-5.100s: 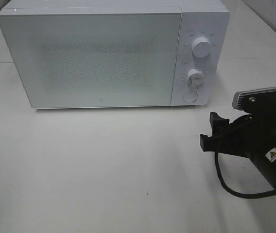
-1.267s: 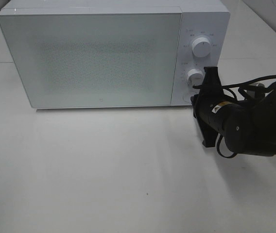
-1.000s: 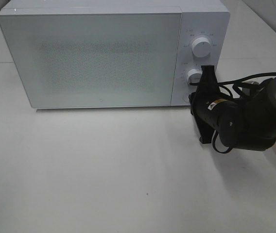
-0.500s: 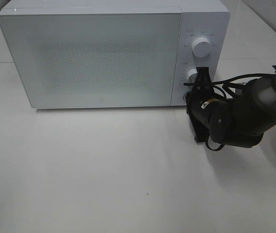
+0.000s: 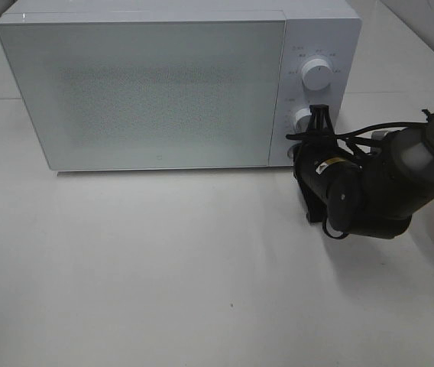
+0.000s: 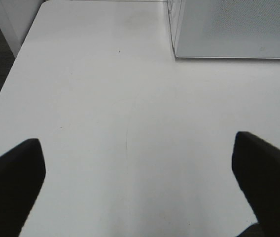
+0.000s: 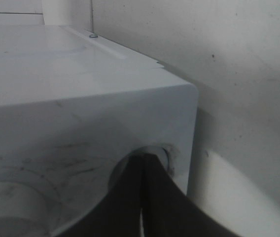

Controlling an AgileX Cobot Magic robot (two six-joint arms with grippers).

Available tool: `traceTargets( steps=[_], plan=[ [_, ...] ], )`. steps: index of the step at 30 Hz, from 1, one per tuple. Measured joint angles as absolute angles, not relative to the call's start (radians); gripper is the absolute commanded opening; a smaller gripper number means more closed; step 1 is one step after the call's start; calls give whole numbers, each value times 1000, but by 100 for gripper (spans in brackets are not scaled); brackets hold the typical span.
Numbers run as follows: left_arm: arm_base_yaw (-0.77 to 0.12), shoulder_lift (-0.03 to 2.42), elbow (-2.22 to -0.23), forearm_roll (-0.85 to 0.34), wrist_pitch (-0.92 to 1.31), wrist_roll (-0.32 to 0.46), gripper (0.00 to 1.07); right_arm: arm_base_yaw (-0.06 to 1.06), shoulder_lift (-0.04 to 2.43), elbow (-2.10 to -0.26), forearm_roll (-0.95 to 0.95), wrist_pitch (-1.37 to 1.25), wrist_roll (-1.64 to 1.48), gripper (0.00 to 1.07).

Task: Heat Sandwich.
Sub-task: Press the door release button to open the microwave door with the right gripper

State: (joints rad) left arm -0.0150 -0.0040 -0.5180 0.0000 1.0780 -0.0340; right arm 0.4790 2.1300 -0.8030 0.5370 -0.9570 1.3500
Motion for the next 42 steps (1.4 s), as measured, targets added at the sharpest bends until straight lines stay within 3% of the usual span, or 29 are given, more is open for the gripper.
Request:
traceTargets(
  steps=[42],
  plan=[
    [-15,-4,-518,0,1078,-34,98,467,2142,-885,571,-825,1335,0]
  ],
)
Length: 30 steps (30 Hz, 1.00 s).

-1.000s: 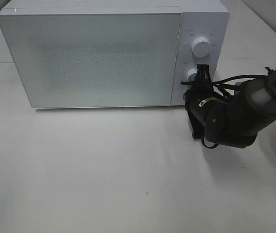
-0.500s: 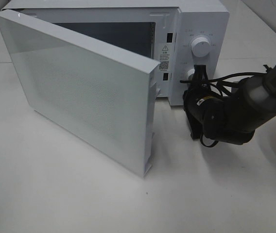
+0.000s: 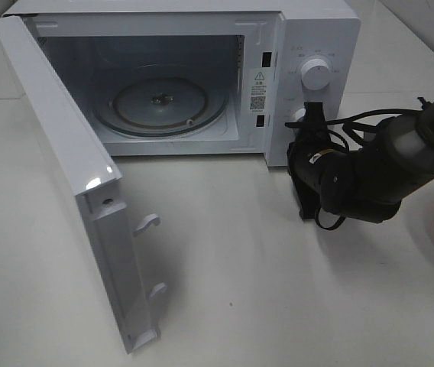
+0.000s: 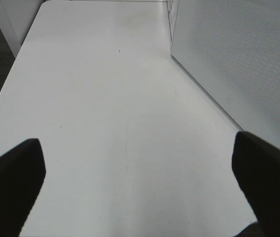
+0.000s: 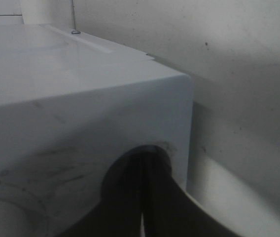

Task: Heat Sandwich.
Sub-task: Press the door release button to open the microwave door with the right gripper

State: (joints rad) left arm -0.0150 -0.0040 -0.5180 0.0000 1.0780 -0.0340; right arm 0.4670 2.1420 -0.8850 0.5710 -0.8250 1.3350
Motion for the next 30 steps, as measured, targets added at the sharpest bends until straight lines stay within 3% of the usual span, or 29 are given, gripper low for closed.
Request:
traceTargets(
  steps=[30],
  plan=[
    [-15,-4,-518,0,1078,-34,98,435,1953,-733,364,-759,1373,2]
  ],
)
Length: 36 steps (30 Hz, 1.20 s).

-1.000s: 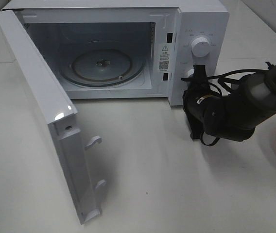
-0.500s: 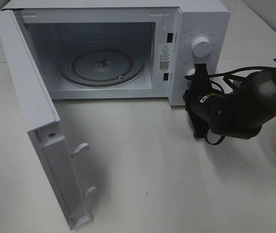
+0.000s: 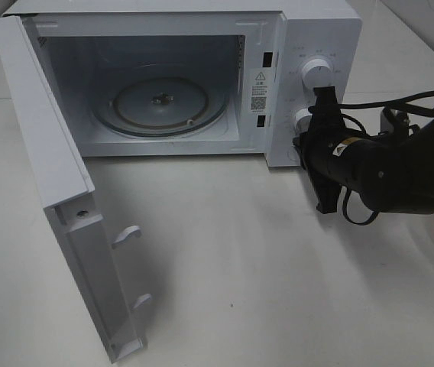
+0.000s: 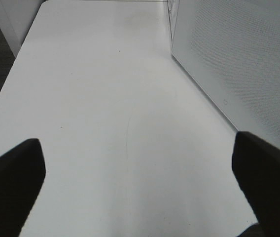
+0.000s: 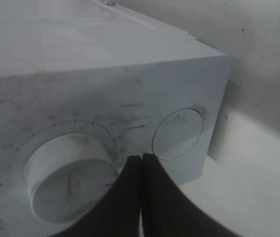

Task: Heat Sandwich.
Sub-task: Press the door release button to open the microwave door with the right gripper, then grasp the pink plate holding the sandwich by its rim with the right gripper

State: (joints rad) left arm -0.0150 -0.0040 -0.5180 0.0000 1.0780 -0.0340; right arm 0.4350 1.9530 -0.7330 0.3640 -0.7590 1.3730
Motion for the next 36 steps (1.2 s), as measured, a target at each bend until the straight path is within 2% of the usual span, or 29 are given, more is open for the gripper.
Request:
traceTargets(
  steps=[11,18,30,36],
  plan=[
    [-15,-4,-518,0,1078,-34,98,435,1794,-649,309,-557,1289,5],
    [-15,-4,-518,0,1078,-34,98,435,1666,-645,301,-248,922,7],
    [-15,-4,-518,0,1078,-34,98,434,1547,-644,298,0,283,11],
    [-15,-4,-518,0,1078,-34,98,434,1506,-644,212,147,84,13]
  ],
)
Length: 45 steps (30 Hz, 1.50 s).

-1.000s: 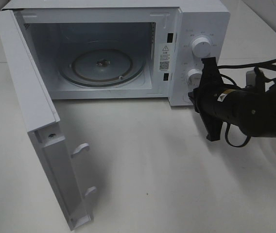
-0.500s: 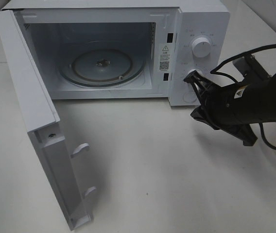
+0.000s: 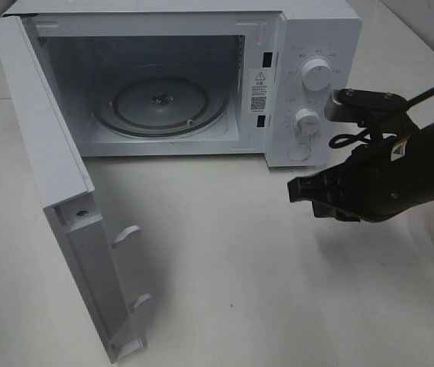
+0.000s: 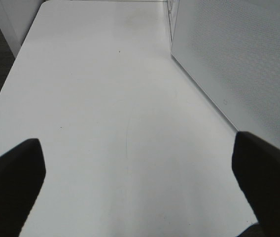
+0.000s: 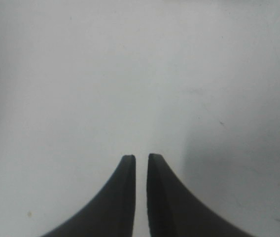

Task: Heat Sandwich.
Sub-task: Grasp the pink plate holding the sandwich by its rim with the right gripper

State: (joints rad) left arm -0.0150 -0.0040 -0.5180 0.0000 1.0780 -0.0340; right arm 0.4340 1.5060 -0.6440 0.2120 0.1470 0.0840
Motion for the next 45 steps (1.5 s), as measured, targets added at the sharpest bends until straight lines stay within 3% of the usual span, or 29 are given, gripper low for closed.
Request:
traceTargets(
  steps=[6,14,20,23,24,25,29,45],
  plan=[
    [-15,-4,-518,0,1078,-34,98,407,1475,-644,102,265,53,16],
    [-15,-4,-518,0,1078,-34,98,255,1411,-689,36,498,53,20],
    [-15,-4,-518,0,1078,-34,98,171,1406,-763,-17,656,53,32],
    [-15,-4,-518,0,1078,-34,98,114,1405,-809,-64,711,53,57],
    [-15,-4,-518,0,1078,-34,98,90,1405,-818,-86,713,53,73],
    [-15,-4,-518,0,1078,-34,98,90,1405,-818,-86,713,53,73],
    [-15,-4,-518,0,1078,-34,98,54,1405,-821,-151,718,50,98],
    [-15,-4,-518,0,1078,-33,98,50,1502,-821,-204,690,55,94]
  ],
)
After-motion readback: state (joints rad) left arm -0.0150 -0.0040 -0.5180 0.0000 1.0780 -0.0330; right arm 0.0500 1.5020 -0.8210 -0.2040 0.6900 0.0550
